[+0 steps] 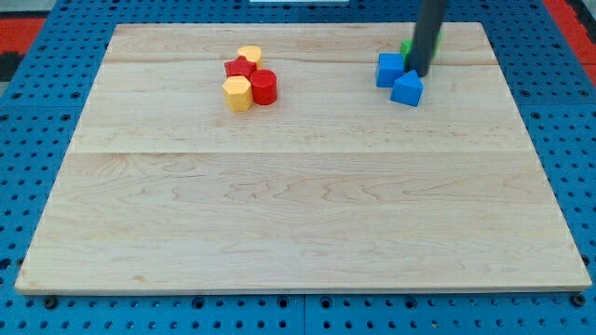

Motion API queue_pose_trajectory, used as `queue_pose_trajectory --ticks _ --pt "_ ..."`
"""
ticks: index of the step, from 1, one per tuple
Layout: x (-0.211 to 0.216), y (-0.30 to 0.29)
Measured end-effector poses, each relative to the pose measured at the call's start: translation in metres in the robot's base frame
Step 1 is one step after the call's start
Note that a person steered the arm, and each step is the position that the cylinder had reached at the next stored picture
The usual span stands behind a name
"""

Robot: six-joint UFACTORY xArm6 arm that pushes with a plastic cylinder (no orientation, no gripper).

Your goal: Move the green blocks into the blue blocks

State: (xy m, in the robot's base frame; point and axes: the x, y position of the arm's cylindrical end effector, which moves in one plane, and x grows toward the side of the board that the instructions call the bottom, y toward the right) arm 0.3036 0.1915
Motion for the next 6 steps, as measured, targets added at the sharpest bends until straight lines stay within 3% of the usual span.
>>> queue_pose_trajectory --ticks 1,2,3,6 --pt "-0.016 0.049" --pt "-0.064 0.084" --pt "-0.094 0.09" --pt "-0.07 -0.007"
